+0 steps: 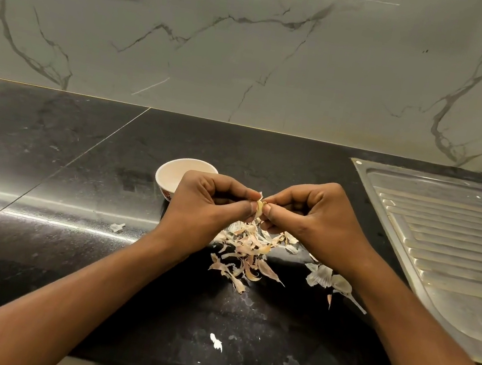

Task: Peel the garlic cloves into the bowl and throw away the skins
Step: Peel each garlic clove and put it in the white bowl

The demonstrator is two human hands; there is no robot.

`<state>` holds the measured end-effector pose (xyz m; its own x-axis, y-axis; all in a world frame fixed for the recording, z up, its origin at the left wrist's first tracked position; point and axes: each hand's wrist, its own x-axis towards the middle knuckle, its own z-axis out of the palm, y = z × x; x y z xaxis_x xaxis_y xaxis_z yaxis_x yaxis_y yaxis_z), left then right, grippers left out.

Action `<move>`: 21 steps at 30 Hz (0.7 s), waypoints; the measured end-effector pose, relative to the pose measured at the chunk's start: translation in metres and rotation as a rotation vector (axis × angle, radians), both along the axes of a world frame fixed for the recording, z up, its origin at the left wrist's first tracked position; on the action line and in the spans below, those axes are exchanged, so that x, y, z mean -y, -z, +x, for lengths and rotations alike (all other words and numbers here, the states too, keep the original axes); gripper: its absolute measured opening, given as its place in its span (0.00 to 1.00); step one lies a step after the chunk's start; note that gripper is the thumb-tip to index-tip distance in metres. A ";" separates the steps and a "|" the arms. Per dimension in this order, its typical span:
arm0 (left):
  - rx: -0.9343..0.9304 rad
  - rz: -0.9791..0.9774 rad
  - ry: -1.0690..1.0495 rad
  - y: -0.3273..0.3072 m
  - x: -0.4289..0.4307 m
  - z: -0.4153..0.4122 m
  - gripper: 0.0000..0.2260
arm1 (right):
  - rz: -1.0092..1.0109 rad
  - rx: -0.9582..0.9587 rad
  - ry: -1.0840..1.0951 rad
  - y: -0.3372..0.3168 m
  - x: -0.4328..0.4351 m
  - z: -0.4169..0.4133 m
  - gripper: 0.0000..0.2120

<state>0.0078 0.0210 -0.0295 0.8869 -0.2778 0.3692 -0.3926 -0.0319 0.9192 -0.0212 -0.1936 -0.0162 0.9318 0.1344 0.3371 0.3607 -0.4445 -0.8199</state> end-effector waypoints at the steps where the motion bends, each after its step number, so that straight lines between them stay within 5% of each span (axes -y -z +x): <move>1: -0.013 -0.011 0.008 0.000 0.000 0.000 0.07 | 0.006 0.002 0.000 0.000 0.000 0.000 0.04; 21: -0.290 -0.203 0.129 -0.001 0.000 0.005 0.12 | 0.142 -0.019 -0.002 -0.005 0.000 -0.001 0.04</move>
<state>0.0130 0.0211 -0.0281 0.9249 -0.3413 0.1674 -0.1044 0.1953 0.9752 -0.0225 -0.1935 -0.0116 0.9379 0.0888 0.3352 0.3455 -0.3223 -0.8813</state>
